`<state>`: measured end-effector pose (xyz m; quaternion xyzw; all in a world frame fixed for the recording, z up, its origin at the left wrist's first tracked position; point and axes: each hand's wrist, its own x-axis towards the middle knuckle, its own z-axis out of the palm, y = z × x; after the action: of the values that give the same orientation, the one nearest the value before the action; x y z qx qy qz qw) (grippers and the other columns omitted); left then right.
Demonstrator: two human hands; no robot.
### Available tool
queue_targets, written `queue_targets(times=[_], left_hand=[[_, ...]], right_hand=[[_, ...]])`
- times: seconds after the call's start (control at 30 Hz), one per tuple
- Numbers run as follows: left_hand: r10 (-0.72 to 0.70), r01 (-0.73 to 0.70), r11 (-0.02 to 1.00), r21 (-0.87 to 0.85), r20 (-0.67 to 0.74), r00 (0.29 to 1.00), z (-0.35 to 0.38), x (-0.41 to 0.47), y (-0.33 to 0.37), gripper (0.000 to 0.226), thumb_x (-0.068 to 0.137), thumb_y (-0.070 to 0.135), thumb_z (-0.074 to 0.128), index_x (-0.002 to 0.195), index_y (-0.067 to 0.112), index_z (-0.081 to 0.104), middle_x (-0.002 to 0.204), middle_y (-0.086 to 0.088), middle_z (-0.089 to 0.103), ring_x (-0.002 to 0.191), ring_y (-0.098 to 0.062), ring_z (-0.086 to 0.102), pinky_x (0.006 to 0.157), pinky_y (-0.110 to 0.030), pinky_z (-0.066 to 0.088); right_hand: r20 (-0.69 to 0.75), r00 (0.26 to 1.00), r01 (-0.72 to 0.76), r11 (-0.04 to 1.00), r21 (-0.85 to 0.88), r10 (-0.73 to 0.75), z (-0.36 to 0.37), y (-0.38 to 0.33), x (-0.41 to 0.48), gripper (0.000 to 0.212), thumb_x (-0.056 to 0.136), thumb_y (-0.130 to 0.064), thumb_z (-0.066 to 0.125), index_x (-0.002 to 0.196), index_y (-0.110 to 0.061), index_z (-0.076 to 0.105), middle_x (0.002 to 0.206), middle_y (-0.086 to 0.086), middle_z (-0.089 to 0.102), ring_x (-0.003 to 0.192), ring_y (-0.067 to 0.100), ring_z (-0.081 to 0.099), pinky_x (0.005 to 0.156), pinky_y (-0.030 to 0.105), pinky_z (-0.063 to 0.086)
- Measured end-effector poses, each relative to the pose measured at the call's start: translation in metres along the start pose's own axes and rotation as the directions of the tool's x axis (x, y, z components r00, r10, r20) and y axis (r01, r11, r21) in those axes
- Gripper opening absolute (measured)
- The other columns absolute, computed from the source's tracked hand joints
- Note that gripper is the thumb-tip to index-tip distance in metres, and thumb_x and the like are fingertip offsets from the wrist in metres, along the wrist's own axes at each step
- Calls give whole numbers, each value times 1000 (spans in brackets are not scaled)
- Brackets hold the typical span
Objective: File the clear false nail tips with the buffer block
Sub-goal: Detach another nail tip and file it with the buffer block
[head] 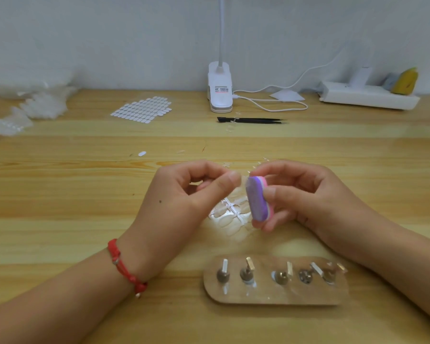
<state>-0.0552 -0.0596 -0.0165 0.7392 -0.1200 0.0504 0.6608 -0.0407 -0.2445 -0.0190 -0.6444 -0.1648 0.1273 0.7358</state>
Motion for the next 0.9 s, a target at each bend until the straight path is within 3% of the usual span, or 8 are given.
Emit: queue_targets(times=[0.17, 0.3, 0.43, 0.57, 0.67, 0.77, 0.83, 0.9], left_hand=[[-20, 20, 1000, 2, 21, 1000, 1, 0, 3, 25, 65, 39, 66, 65, 14, 70, 58, -9, 33, 41, -2, 26, 41, -8, 25], [-54, 54, 998, -41, -13, 998, 1, 1, 4, 25, 63, 40, 66, 65, 15, 71, 46, 9, 36, 40, -1, 29, 41, -8, 27], [-56, 55, 998, 19, 49, 997, 3, 0, 5, 25, 65, 39, 66, 66, 14, 71, 57, -7, 37, 43, -4, 29, 43, -7, 28], [-61, 61, 998, -1, 12, 998, 1, 0, 5, 23, 65, 39, 65, 65, 17, 69, 48, 10, 41, 42, -1, 31, 44, -8, 28], [-54, 42, 995, 88, 132, 990, 4, -3, 6, 24, 64, 41, 65, 63, 18, 69, 55, -4, 43, 48, -5, 36, 48, -9, 30], [-52, 46, 997, 67, 86, 995, 3, -2, 5, 28, 63, 42, 66, 68, 15, 73, 58, -13, 53, 50, -4, 43, 50, -7, 33], [-76, 75, 997, 17, 36, 996, 1, 0, 7, 30, 63, 40, 67, 73, 13, 76, 50, 11, 54, 42, 3, 42, 47, -4, 31], [-80, 80, 997, -9, 32, 996, 0, 1, 7, 30, 66, 37, 67, 79, 12, 76, 45, 19, 51, 40, 3, 43, 45, -2, 31]], right_hand=[[-61, 998, 35, 998, 51, -32, 1, 0, 0, 20, 69, -20, 78, 87, -26, 77, 83, 7, 74, 71, 23, 73, 59, 25, 57], [-51, 998, 28, 998, 52, -26, 1, 0, -1, 21, 64, -21, 77, 85, -23, 75, 81, 10, 72, 70, 28, 73, 58, 26, 57], [-158, 986, 72, 990, 124, -52, -2, 0, 1, 20, 67, -15, 78, 85, -20, 73, 78, 8, 73, 68, 24, 73, 56, 24, 56], [-55, 997, 53, 999, -11, -54, 1, 2, 0, 19, 67, -17, 78, 86, -23, 76, 78, 5, 72, 64, 21, 71, 56, 24, 56], [-201, 979, 36, 991, 125, -11, -4, 2, 3, 22, 70, -17, 72, 91, -16, 69, 76, 7, 72, 62, 19, 70, 51, 23, 54], [-231, 969, -30, 972, 232, 85, -8, -2, 4, 11, 80, -11, 52, 86, -15, 60, 72, 8, 66, 48, 13, 52, 39, 20, 42], [-176, 979, -72, 978, 195, 107, -7, -2, 2, 17, 78, -18, 46, 77, -20, 62, 58, 4, 50, 43, 11, 35, 35, 19, 29], [-122, 992, -44, 999, 7, 45, -2, -1, -1, 17, 78, -32, 51, 75, -24, 66, 53, -2, 40, 44, 11, 29, 37, 20, 27]])
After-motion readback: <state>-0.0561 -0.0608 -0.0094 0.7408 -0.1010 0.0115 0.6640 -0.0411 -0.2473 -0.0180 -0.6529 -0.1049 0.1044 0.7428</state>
